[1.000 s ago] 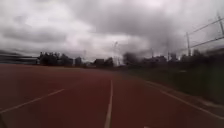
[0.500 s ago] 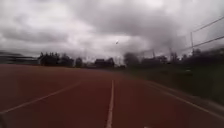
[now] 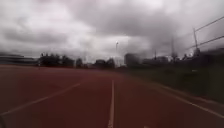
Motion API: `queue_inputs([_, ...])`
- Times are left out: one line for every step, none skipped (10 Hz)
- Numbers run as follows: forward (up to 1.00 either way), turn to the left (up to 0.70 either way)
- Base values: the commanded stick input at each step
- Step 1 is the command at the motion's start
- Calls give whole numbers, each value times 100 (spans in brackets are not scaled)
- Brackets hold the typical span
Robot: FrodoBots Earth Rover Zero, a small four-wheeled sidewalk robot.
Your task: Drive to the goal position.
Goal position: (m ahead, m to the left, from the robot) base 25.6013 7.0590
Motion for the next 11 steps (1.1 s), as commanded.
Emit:
queue_inputs([70,0])
queue_inputs([70,0])
queue_inputs([70,0])
queue_inputs([70,0])
queue_inputs([70,0])
queue_inputs([70,0])
queue_inputs([70,0])
queue_inputs([70,0])
queue_inputs([70,0])
queue_inputs([70,0])
queue_inputs([70,0])
